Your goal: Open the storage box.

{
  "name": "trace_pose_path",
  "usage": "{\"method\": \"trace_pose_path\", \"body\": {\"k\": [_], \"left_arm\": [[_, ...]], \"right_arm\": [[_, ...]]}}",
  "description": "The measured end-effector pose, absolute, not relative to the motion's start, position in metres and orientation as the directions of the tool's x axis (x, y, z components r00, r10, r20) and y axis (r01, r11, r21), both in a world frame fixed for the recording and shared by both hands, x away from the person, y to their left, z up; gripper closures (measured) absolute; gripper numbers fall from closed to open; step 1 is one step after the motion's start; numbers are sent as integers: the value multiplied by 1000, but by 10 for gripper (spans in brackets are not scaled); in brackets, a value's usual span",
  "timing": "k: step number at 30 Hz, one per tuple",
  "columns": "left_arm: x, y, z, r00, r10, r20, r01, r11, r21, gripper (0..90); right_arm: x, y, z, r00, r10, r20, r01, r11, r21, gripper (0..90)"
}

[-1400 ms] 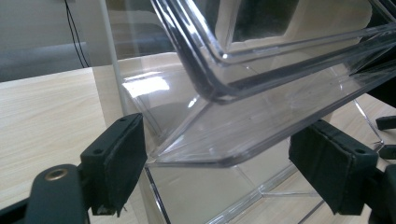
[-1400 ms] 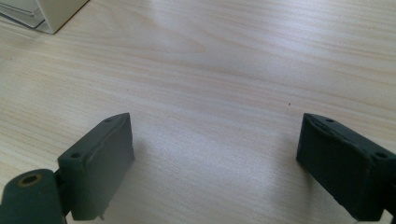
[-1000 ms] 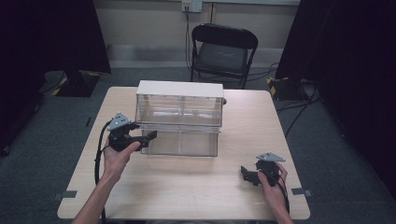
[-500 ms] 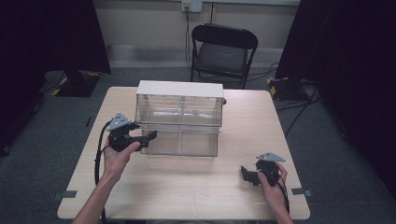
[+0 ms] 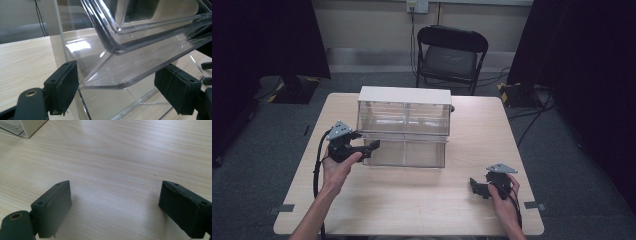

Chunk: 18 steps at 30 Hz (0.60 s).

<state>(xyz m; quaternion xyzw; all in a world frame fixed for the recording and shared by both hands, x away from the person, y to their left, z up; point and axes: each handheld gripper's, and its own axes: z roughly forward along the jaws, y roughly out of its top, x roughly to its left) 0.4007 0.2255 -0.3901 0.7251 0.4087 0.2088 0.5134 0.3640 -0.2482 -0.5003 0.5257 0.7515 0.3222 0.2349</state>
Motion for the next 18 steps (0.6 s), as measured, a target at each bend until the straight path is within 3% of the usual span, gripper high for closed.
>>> {"method": "trace_pose_path", "body": {"k": [18], "left_arm": [[401, 226, -390, 580, 806, -114, 379, -143, 914, 196]], "right_arm": [[364, -248, -500, -337, 941, -14, 639, 240, 731, 102]]}}
